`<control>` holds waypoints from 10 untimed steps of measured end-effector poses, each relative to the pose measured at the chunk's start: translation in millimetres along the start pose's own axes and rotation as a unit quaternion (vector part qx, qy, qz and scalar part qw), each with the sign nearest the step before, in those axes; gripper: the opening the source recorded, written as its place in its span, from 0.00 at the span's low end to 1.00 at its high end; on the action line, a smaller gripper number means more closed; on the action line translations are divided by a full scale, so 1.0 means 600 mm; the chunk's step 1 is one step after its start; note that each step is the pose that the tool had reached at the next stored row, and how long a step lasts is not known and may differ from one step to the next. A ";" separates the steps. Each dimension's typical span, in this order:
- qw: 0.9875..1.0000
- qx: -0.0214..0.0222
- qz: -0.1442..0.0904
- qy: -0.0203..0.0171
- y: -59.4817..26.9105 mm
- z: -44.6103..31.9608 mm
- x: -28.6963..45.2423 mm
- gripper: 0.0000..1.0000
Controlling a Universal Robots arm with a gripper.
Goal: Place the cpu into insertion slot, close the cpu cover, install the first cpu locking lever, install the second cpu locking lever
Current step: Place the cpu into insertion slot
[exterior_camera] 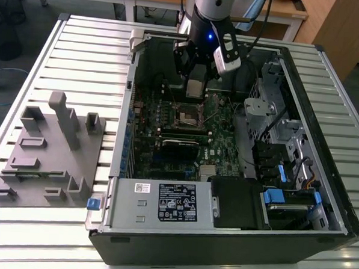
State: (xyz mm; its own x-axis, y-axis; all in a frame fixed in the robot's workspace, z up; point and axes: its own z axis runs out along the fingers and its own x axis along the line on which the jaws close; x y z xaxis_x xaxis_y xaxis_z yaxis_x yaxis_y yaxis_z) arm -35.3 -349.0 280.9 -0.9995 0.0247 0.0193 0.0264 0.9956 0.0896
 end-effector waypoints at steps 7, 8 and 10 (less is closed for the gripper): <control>1.000 0.000 0.000 0.000 0.000 0.004 0.000 0.54; 1.000 0.000 0.000 0.000 -0.001 0.006 0.000 0.54; 1.000 0.000 0.000 0.000 -0.001 0.008 0.000 0.54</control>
State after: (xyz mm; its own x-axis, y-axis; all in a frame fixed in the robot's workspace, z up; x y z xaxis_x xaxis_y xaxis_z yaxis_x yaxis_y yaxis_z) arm -35.3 -349.0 275.9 -0.9995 0.0248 0.0193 0.0264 0.9956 0.0896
